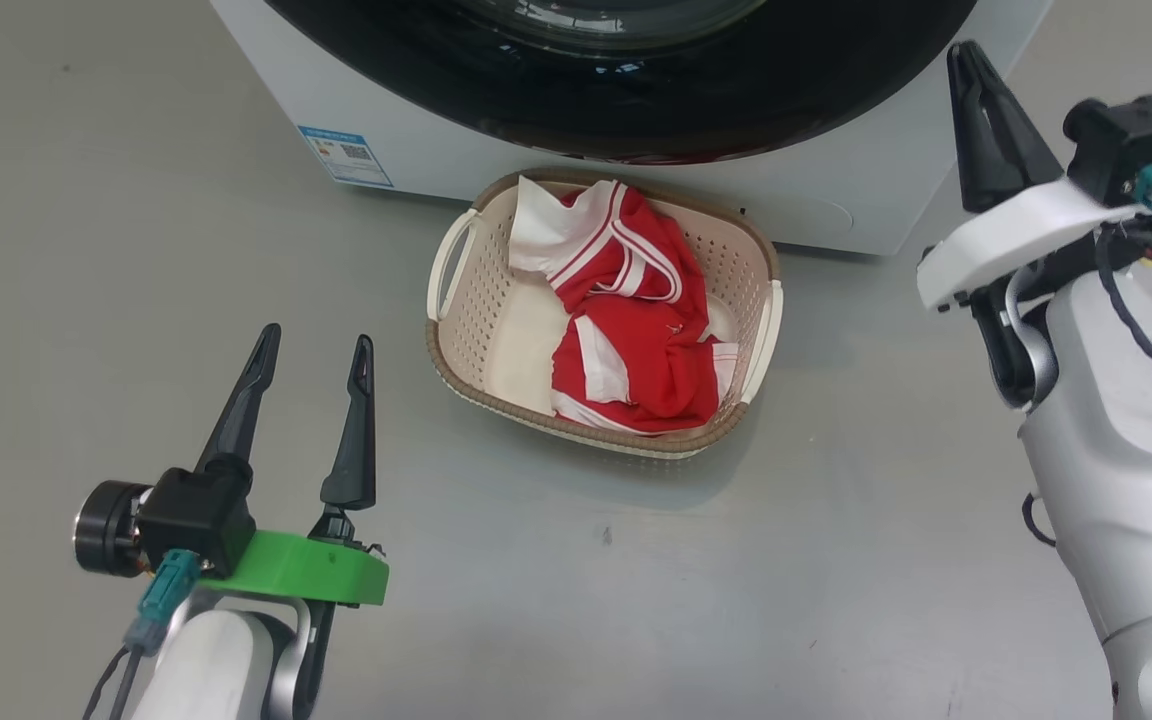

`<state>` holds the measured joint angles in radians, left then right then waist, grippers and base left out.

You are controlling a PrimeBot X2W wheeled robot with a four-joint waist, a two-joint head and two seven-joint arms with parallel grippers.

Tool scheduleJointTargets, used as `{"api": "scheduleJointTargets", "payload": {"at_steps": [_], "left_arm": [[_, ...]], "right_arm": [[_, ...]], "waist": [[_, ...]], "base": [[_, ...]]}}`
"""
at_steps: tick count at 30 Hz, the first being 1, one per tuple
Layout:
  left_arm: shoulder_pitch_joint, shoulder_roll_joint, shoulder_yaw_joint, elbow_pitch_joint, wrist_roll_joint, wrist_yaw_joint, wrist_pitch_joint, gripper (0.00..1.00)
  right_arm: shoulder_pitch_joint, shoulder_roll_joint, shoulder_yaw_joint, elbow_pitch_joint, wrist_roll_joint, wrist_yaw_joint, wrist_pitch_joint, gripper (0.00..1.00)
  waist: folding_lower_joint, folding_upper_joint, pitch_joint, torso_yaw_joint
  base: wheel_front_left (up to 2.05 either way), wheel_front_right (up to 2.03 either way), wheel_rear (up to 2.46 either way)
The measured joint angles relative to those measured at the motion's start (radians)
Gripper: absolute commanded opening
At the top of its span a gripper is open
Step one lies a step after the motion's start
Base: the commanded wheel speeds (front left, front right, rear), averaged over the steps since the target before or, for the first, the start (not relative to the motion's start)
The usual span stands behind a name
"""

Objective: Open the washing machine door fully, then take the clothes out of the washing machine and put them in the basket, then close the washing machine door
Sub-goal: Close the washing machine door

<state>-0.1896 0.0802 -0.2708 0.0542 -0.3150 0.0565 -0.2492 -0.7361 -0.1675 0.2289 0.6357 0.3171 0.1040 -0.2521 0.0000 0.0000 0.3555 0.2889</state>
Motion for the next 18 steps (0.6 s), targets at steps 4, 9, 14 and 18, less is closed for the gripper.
{"api": "scheduleJointTargets", "payload": {"at_steps": [4,9,14,18], "left_arm": [[0.009,0.013,0.007,0.01,0.0,0.0,0.0,1.0],[0.037,0.031,0.015,0.024,0.001,0.0,0.0,1.0],[0.063,0.041,0.015,0.036,0.001,0.0,0.0,1.0],[0.084,0.047,0.014,0.044,0.004,0.0,0.0,1.0]], "right_arm": [[0.079,0.013,-0.018,-0.027,0.01,-0.002,0.0,1.0],[0.159,0.039,-0.03,-0.091,0.017,-0.01,0.0,1.0],[0.247,0.062,-0.034,-0.122,0.021,-0.012,0.0,1.0],[0.329,0.075,-0.035,-0.156,0.028,-0.018,0.0,1.0]], "waist": [[0.0,0.0,-0.029,-0.027],[0.0,0.0,-0.066,-0.065],[0.0,0.0,-0.097,-0.098],[0.0,0.0,-0.132,-0.128]], "base": [[0.0,0.0,0.0],[0.0,0.0,0.0],[0.0,0.0,0.0],[0.0,0.0,0.0]]}}
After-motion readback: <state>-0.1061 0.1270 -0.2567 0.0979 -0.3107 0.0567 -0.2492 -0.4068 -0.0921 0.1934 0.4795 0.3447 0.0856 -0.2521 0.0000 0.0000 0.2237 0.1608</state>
